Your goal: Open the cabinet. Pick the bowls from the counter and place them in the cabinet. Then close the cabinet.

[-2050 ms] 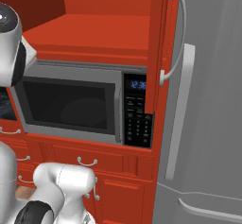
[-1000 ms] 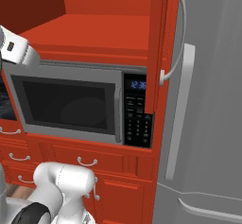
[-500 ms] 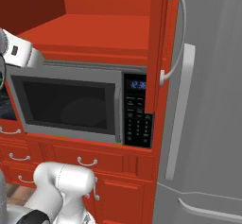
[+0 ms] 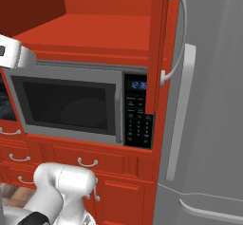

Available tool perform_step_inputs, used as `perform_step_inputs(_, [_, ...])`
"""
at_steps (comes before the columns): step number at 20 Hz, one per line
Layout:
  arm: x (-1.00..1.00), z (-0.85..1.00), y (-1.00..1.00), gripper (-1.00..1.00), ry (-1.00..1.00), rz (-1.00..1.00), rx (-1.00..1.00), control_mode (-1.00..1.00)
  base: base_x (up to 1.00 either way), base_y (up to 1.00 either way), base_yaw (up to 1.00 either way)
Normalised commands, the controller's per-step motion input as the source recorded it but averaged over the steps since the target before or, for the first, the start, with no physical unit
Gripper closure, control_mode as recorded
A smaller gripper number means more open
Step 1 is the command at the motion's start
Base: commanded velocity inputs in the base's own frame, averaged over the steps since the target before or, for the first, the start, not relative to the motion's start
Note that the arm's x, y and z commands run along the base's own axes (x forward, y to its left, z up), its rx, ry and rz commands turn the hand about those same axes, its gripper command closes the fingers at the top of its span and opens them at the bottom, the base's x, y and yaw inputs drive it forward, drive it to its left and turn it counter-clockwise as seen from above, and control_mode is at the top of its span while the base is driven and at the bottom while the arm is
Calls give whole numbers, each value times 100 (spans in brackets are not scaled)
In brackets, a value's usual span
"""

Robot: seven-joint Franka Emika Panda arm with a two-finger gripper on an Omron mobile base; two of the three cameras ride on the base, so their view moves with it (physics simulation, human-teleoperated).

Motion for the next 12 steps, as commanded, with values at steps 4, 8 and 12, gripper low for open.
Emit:
perform_step_inputs(4, [-30,22,-18,-100,-2,0,-2,-100,0,0,0])
perform_step_inputs(8, [-29,15,-5,-100,-2,0,-3,-100,0,0,0])
perform_step_inputs(12, [-4,0,-1,-100,0,0,-5,-100,0,0,0])
